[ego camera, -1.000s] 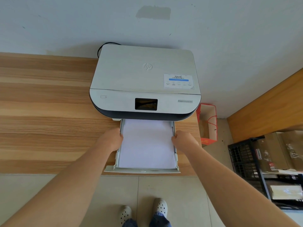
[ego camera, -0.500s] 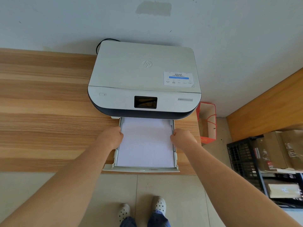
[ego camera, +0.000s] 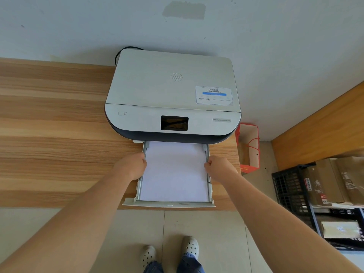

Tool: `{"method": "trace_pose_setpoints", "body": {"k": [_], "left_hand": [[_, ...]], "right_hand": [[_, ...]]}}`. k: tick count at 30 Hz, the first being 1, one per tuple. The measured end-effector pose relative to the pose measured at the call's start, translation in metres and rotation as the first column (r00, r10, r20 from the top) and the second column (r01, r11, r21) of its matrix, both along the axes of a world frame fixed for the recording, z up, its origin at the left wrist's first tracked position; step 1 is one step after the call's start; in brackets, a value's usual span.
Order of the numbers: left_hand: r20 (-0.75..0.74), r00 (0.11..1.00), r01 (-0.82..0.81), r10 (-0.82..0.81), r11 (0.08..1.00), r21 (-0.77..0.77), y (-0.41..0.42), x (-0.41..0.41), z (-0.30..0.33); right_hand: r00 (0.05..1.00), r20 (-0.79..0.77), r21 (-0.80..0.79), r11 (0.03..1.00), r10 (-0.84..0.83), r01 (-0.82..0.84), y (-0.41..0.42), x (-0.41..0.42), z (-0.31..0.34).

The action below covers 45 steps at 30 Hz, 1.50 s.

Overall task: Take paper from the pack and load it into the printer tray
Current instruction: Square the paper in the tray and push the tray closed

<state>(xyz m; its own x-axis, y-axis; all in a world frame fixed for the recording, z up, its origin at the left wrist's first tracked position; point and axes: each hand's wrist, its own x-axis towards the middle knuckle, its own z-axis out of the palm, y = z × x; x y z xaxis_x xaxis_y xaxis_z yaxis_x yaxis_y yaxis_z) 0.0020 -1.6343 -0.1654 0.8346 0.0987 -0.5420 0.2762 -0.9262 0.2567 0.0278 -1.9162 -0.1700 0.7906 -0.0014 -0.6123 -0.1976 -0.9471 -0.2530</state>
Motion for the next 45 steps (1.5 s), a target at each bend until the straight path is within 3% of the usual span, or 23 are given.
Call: {"method": "trace_pose_setpoints", "body": {"k": [18,45], "left_hand": [[0.007,1.0,0.023,-0.023,0.999,0.043,-0.001,0.001,-0.006],[0.014,1.0,-0.005,0.005,1.0,-0.028,-0.001,-0.001,-0.011]], "right_hand": [[0.999,0.013,-0.017,0.999,-0.032,0.033,0.005,-0.003,0.002],[0.999,-0.008,-0.09,0.995,-0.034,0.034,0.013,-0.004,0.007]]}}
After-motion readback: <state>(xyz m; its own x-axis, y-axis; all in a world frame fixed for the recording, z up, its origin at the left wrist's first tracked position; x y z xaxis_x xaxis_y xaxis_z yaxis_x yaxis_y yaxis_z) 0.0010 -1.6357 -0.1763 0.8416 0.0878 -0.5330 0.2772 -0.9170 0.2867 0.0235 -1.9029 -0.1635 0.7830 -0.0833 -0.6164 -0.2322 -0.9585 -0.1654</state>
